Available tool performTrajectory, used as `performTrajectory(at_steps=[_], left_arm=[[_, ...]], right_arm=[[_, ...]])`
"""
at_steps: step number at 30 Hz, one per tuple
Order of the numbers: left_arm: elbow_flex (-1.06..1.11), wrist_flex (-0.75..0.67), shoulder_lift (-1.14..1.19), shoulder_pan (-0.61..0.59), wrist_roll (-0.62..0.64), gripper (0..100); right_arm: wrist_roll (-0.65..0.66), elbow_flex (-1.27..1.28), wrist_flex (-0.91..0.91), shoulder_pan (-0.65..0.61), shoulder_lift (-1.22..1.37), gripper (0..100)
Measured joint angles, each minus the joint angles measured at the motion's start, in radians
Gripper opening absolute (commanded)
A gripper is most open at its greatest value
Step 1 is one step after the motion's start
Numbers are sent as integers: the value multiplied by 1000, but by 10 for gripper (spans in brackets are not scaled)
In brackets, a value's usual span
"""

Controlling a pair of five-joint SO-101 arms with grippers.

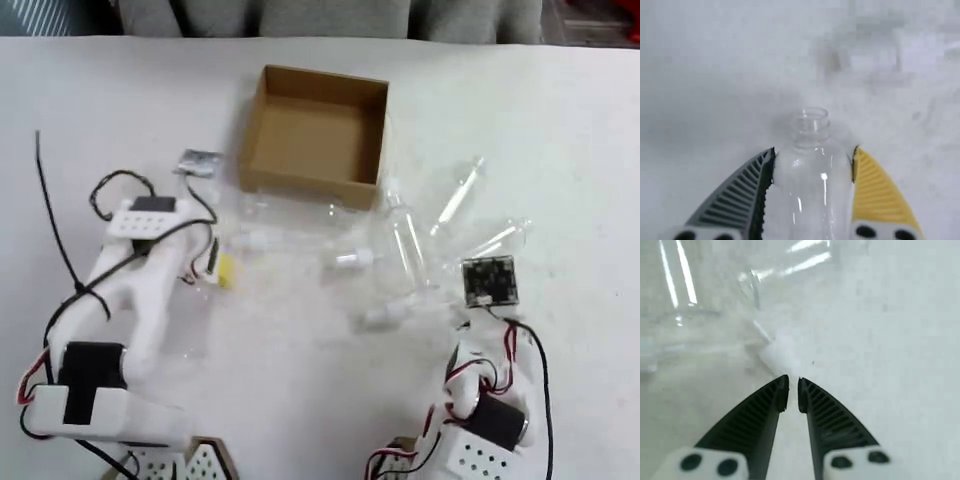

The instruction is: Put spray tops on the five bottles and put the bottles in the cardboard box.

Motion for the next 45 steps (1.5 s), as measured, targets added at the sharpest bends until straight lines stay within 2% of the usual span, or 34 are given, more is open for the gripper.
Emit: performTrajectory(at_steps=[5, 9, 12, 18, 24, 27, 32, 35, 39, 45], left_arm=[[0, -54, 0, -83, 49, 58], [0, -81, 0, -110, 54, 58], [0, -86, 0, -140, 58, 59], [0, -141, 0, -244, 64, 59], [0, -153, 0, -253, 64, 60], [0, -160, 0, -269, 64, 60], [0, -201, 0, -295, 64, 60], [0, -201, 0, -298, 64, 60], [0, -209, 0, -302, 64, 60], [0, -232, 0, -307, 64, 60]], right_arm=[[68, -152, 0, -163, -6, 18], [100, -276, 0, -298, 107, 18], [127, -393, 15, -405, 282, 18], [187, -692, 169, -681, 704, 19], [307, -907, 244, -902, 1053, 19], [431, -951, 244, -973, 1181, 26], [605, -1016, 244, -1062, 1327, 140], [638, -1066, 236, -1077, 1387, 129], [649, -1099, 135, -1082, 1448, 98], [651, -1115, -25, -1083, 1579, 125]])
